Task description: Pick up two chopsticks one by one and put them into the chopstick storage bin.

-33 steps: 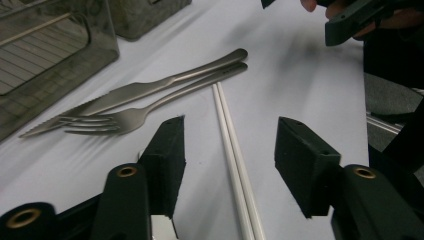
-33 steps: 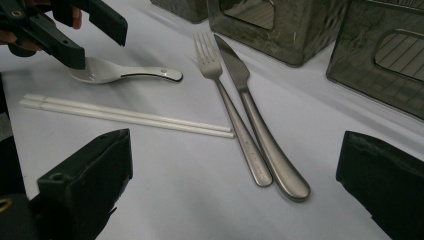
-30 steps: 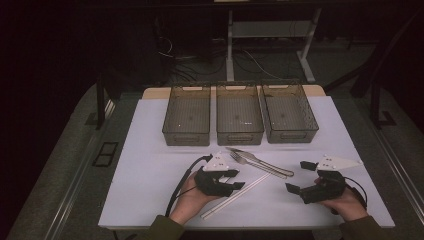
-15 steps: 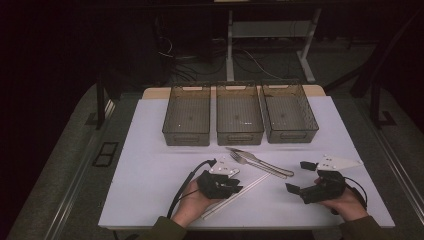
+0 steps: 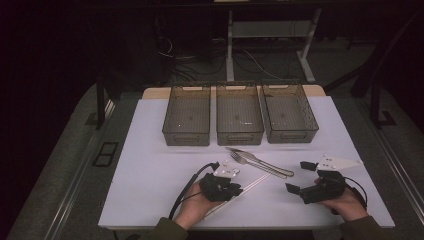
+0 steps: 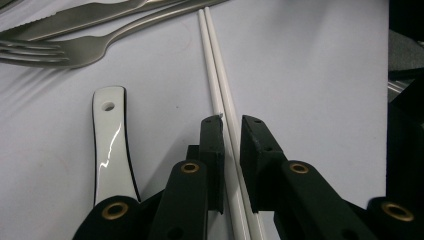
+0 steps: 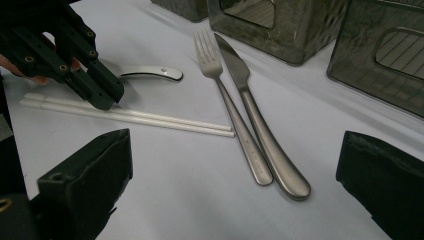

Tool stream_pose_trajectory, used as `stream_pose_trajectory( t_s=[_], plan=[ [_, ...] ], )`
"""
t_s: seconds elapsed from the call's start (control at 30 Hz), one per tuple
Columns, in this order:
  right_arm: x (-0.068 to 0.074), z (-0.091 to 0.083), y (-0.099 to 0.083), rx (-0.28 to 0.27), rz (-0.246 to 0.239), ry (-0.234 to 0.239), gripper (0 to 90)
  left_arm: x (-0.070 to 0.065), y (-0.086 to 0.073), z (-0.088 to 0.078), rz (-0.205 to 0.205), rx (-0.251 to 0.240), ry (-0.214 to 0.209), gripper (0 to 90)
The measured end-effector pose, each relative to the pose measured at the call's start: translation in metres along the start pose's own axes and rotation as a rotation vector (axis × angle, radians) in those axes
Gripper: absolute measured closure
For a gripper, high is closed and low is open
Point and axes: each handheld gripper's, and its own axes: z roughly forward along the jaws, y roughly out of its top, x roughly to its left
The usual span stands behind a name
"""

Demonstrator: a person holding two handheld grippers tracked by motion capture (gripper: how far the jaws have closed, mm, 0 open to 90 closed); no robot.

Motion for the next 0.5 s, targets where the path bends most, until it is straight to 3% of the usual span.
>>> stream_pose_trajectory(
  t_s=[0.03,0.07,0.5],
  plan=[
    [0.0000,0.0001,0.0000,0.000,-0.001,0.000,1.6,0.0017,0.0002,-0.0001,0.021,0.006,0.004,79.7],
    [0.0001,0.0000,0.0001,0.000,0.001,0.001,1.6,0.0006,-0.0003,0.0001,0.002,0.007,0.004,80.5],
    [0.0005,0.0001,-0.0001,0.005,0.002,0.004,1.6,0.0018,-0.0019,0.0015,0.006,0.027,0.029,81.5]
  ],
)
